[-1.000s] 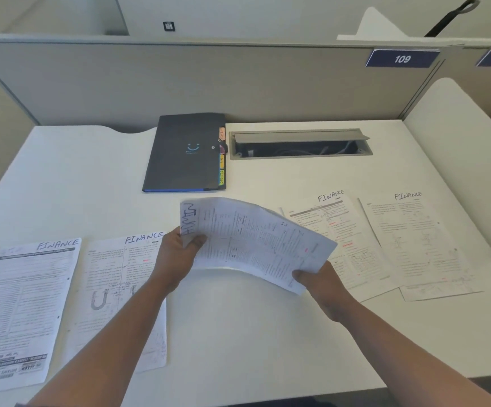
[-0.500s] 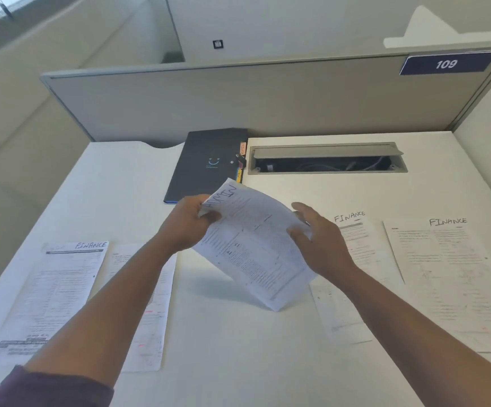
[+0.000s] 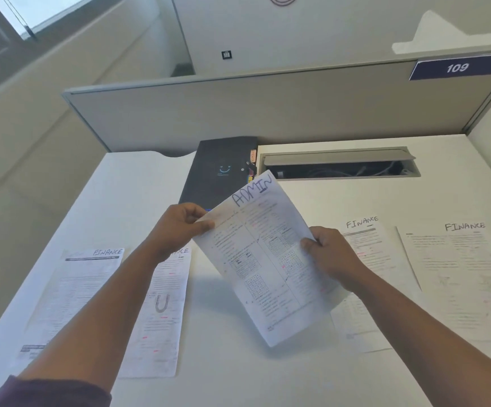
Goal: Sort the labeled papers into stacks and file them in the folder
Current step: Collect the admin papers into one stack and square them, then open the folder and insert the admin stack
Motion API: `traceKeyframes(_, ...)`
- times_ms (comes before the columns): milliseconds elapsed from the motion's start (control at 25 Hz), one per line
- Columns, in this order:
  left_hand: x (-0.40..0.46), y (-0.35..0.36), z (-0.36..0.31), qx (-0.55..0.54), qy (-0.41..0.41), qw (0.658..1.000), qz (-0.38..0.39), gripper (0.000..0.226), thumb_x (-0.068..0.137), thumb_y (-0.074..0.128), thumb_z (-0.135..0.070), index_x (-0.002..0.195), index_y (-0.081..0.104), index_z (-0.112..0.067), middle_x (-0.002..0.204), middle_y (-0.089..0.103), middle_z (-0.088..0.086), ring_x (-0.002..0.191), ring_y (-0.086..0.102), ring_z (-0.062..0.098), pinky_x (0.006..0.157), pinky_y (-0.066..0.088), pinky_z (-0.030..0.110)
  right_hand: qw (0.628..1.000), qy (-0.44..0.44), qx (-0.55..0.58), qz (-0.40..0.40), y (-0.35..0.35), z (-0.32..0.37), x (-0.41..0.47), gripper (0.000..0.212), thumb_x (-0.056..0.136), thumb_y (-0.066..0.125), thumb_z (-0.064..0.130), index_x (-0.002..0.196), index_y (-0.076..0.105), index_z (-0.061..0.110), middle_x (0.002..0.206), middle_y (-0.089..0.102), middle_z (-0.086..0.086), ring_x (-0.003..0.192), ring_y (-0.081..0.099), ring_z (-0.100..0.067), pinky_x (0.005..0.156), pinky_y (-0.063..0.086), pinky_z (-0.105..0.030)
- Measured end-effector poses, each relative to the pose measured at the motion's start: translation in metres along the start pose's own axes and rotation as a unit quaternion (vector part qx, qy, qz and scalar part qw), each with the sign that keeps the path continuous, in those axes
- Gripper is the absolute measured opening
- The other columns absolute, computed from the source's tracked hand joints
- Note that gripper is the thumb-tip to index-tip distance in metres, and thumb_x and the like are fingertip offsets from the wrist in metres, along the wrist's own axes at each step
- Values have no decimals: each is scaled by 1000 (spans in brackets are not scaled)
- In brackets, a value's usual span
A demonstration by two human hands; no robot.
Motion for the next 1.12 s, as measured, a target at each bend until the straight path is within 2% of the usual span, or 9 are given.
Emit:
traceKeyframes(80, 1, -6, 19, -94, -23, 995, -31, 10, 90, 81, -17, 96, 74, -14, 94, 82, 1, 82, 75, 20, 83, 57, 39, 999, 18, 30, -12, 10, -5, 1, 18, 103, 57, 19, 97, 74, 15, 98, 78, -12, 87, 72, -28, 84, 58, -44)
traceKeyframes(160, 3, -2, 46, -236, -79, 967, -50, 11, 95, 77, -15, 104, 70, -16, 101, 82, 3, 91, 75, 25, 88, 56, 40, 997, 46, 59, -31, 26, -10, 3, 18, 104, 58, 20, 99, 74, 17, 98, 79, -8, 87, 73, -26, 79, 57, -39)
traceKeyframes(240, 2, 13, 70, -330, -128, 935, -18, 16, 101, 69, -17, 116, 67, -18, 110, 81, 2, 100, 78, 27, 91, 60, 44, 992, 77, 84, -52, 46, -15, 3, 16, 103, 59, 21, 98, 74, 19, 96, 80, -1, 85, 75, -20, 73, 58, -33)
traceKeyframes(320, -1, 27, 89, -351, -146, 924, 30, 19, 105, 61, -16, 123, 66, -20, 114, 80, 1, 103, 78, 27, 84, 64, 44, 987, 98, 105, -67, 71, -16, 3, 16, 103, 60, 21, 99, 75, 19, 94, 80, 4, 85, 76, -18, 73, 59, -32)
traceKeyframes(480, -6, 46, 109, -352, -142, 918, 112, 24, 110, 51, -14, 126, 68, -21, 119, 79, 1, 104, 78, 24, 79, 65, 43, 973, 136, 155, -102, 104, -26, -1, 17, 104, 59, 22, 101, 75, 22, 94, 81, 9, 88, 78, -18, 77, 63, -36)
traceKeyframes(640, -7, 59, 116, -342, -147, 914, 162, 25, 108, 55, -13, 129, 66, -20, 121, 78, 1, 107, 77, 26, 81, 65, 43, 962, 163, 175, -135, 112, -36, -2, 17, 104, 59, 21, 103, 76, 22, 95, 81, 7, 90, 78, -20, 83, 64, -42)
traceKeyframes(840, -8, 80, 118, -314, -162, 907, 230, 26, 106, 59, -9, 129, 68, -18, 124, 77, 3, 110, 76, 25, 85, 63, 43, 951, 165, 200, -170, 90, -43, 16, 18, 102, 59, 17, 98, 76, 21, 93, 81, 6, 90, 77, -20, 76, 61, -36)
traceKeyframes(960, -8, 86, 120, -247, -184, 921, 240, 24, 106, 60, -14, 128, 68, -20, 120, 78, -2, 108, 76, 21, 81, 63, 39, 945, 164, 218, -183, 74, -50, 35, 18, 101, 59, 13, 99, 76, 18, 97, 80, 1, 89, 75, -20, 77, 62, -35)
traceKeyframes(1120, -1, 89, 119, -171, -199, 944, 201, 15, 105, 62, -14, 119, 67, -13, 106, 82, 1, 93, 79, 23, 70, 62, 30, 944, 157, 225, -184, 53, -55, 61, 20, 101, 58, 11, 93, 75, 19, 92, 79, 5, 82, 73, -17, 67, 57, -28)
Point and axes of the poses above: each hand's wrist, its own x-axis towards the middle knuckle, its own y-axis out of the palm, z = x × y, the point moved 9 cm from there along x, towards the middle knuckle
